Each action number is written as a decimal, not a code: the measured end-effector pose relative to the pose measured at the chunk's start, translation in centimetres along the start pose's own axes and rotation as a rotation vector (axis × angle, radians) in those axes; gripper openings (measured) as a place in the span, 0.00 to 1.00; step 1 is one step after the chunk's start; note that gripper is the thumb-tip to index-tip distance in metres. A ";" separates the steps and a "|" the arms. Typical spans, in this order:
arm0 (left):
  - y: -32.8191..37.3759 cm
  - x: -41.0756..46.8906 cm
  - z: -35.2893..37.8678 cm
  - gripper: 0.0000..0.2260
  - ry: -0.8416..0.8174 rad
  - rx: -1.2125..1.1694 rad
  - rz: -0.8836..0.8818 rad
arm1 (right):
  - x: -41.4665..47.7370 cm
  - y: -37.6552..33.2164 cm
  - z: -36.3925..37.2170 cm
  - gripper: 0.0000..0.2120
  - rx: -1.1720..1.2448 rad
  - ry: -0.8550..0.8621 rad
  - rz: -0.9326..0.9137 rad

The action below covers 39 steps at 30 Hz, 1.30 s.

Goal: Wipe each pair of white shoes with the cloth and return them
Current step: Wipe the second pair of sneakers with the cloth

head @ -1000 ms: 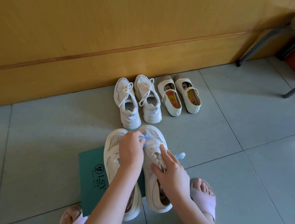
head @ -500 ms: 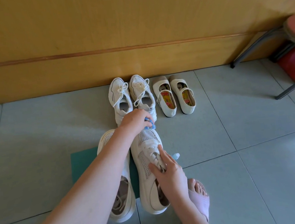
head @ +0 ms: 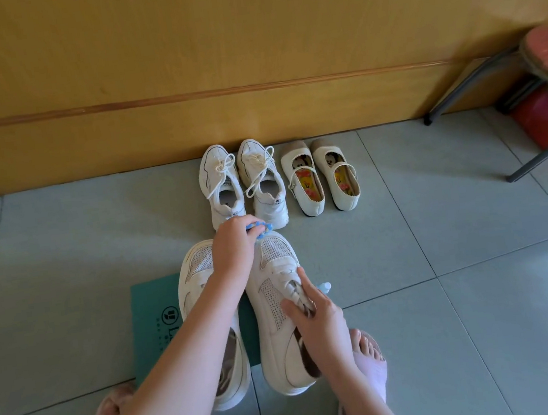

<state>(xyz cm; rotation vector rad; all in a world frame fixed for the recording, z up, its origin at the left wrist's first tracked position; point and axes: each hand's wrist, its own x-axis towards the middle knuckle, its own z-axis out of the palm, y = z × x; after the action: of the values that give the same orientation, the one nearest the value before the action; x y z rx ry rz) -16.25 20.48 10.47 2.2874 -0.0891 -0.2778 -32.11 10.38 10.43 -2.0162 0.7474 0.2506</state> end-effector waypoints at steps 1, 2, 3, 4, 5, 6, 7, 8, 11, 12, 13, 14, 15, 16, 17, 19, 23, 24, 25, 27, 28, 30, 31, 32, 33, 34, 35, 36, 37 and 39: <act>-0.1 -0.4 0.1 0.08 0.028 -0.025 -0.005 | 0.0 0.1 -0.1 0.28 0.010 0.001 0.004; -0.1 -0.8 0.2 0.08 0.061 -0.041 -0.008 | 0.1 0.1 -0.2 0.28 0.021 -0.003 0.010; -0.2 -1.2 0.3 0.08 0.101 -0.059 -0.014 | 0.1 0.2 -0.3 0.28 0.030 -0.010 0.014; -0.2 -1.7 0.5 0.08 0.146 -0.084 -0.027 | 0.1 0.1 -0.3 0.28 0.036 -0.017 0.017; -0.1 -2.2 0.8 0.08 0.194 -0.105 -0.046 | 0.1 0.1 -0.4 0.28 0.043 -0.023 0.020; -0.1 -2.8 1.1 0.07 0.241 -0.115 -0.070 | 0.1 0.1 -0.5 0.28 0.053 -0.025 0.023; 0.0 -3.5 1.5 0.07 0.285 -0.115 -0.095 | 0.1 0.1 -0.6 0.28 0.059 -0.027 0.023; 0.1 -4.2 1.9 0.07 0.321 -0.109 -0.123 | 0.2 0.1 -0.7 0.28 0.065 -0.033 0.023; 0.4 -5.6 2.3 0.07 0.377 -0.081 -0.180 | 0.3 0.0 -0.9 0.28 0.078 -0.070 0.014; 0.4 -5.9 2.4 0.07 0.374 -0.067 -0.175 | 0.3 0.0 -1.0 0.28 0.084 -0.072 0.010; 0.5 -6.2 2.4 0.07 0.365 -0.054 -0.161 | 0.3 -0.1 -1.2 0.28 0.094 -0.070 0.007; 0.5 -6.5 2.4 0.07 0.357 -0.051 -0.148 | 0.3 -0.1 -1.3 0.28 0.104 -0.069 0.005; 0.6 -6.8 2.4 0.07 0.351 -0.056 -0.139 | 0.3 -0.1 -1.4 0.27 0.109 -0.072 0.003; 0.6 -7.2 2.4 0.07 0.347 -0.060 -0.133 | 0.3 -0.1 -1.5 0.27 0.113 -0.078 0.000; 0.7 -7.6 2.5 0.07 0.344 -0.061 -0.130 | 0.3 -0.1 -1.7 0.27 0.113 -0.084 -0.003; 0.7 -8.3 2.6 0.07 0.340 -0.058 -0.126 | 0.4 -0.1 -1.9 0.27 0.104 -0.090 -0.013; 0.6 -9.9 2.8 0.07 0.317 -0.034 -0.104 | 0.4 0.1 -2.1 0.27 0.113 -0.091 -0.026; 0.6 -10.2 2.9 0.06 0.316 -0.034 -0.098 | 0.4 0.1 -2.1 0.27 0.115 -0.094 -0.027; 0.6 -10.6 3.0 0.06 0.317 -0.038 -0.099 | 0.4 0.1 -2.1 0.27 0.117 -0.097 -0.027; 0.6 -11.3 3.1 0.06 0.316 -0.045 -0.104 | 0.3 0.1 -2.2 0.27 0.121 -0.097 -0.029; 0.6 -11.7 3.2 0.06 0.312 -0.044 -0.101 | 0.2 0.0 -2.2 0.27 0.126 -0.098 -0.030; 0.4 -12.4 3.3 0.06 0.298 -0.037 -0.096 | 0.1 0.0 -2.2 0.26 0.141 -0.105 -0.027; 0.3 -12.7 3.3 0.06 0.289 -0.040 -0.102 | 0.1 0.0 -2.2 0.27 0.144 -0.109 -0.030; 0.1 -13.1 3.3 0.06 0.280 -0.047 -0.112 | 0.1 -0.1 -2.2 0.27 0.142 -0.114 -0.034; 0.0 -13.5 3.4 0.06 0.271 -0.052 -0.126 | 0.1 -0.1 -2.1 0.27 0.133 -0.120 -0.037; -0.1 -13.9 3.5 0.06 0.266 -0.054 -0.139 | 0.1 -0.1 -2.1 0.27 0.121 -0.124 -0.041; -0.2 -14.4 3.6 0.06 0.267 -0.057 -0.149 | 0.1 -0.2 -2.0 0.27 0.114 -0.126 -0.044; -0.2 -14.9 3.8 0.06 0.271 -0.064 -0.153 | 0.2 -0.2 -2.0 0.27 0.116 -0.123 -0.042; -0.1 -15.4 3.9 0.06 0.276 -0.075 -0.154 | 0.2 -0.2 -2.0 0.27 0.122 -0.118 -0.038; 0.0 -16.3 4.2 0.06 0.281 -0.093 -0.148 | 0.3 0.0 -2.1 0.27 0.134 -0.104 -0.029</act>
<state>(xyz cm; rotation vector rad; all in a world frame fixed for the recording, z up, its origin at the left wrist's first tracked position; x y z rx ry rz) -33.04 19.96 10.54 2.2205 0.2325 -0.0330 -32.14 8.52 11.47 -1.8715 0.6520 0.2794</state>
